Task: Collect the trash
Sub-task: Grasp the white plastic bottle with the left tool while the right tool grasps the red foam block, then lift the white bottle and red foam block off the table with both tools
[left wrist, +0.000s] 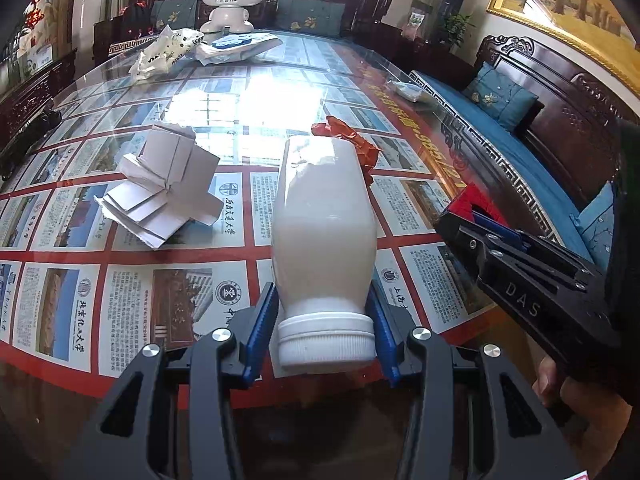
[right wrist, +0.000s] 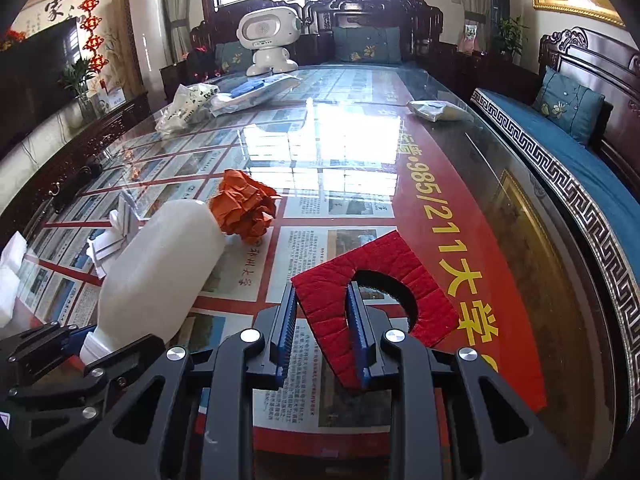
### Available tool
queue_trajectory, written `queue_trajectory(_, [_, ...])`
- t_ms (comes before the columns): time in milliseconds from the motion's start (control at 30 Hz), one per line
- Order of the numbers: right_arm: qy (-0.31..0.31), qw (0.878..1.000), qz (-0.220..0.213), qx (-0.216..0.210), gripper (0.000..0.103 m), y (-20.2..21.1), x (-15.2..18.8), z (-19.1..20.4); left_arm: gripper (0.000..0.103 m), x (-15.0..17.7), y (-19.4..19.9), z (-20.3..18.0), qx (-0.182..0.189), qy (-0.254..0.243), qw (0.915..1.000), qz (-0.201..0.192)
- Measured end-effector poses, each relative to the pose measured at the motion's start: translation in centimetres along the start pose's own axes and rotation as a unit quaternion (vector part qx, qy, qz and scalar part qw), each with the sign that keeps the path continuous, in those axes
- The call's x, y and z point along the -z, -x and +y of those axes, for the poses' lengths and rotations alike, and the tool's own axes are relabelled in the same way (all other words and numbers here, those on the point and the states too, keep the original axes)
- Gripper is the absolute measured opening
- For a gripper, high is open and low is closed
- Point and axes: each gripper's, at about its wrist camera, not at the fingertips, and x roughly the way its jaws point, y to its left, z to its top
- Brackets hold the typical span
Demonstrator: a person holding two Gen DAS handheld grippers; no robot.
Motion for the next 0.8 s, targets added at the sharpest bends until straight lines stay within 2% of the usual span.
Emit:
queue_trajectory(200, [-0.003, 0.999, -0.012, -0.046, 0.025, 2.1, 1.1, 1.4, 0.045, 0.3, 1.2, -0.2, 0.003, -0.005, 0.9999, -0.009])
queue_trajectory(333, [-0.005, 0.998, -0.017, -0.063, 0.025, 3.1, 1.6, 2.0, 0.044, 0.8, 2.3, -0.3, 0.011, -0.008, 0.9998, -0.016])
queue_trajectory(800, [-0.007, 0.996, -0.057, -0.067, 0.025, 7.3, 3.3, 2.8, 0.044, 2.0, 5.8, -0.1, 0.027, -0.005, 0.9988, -0.041])
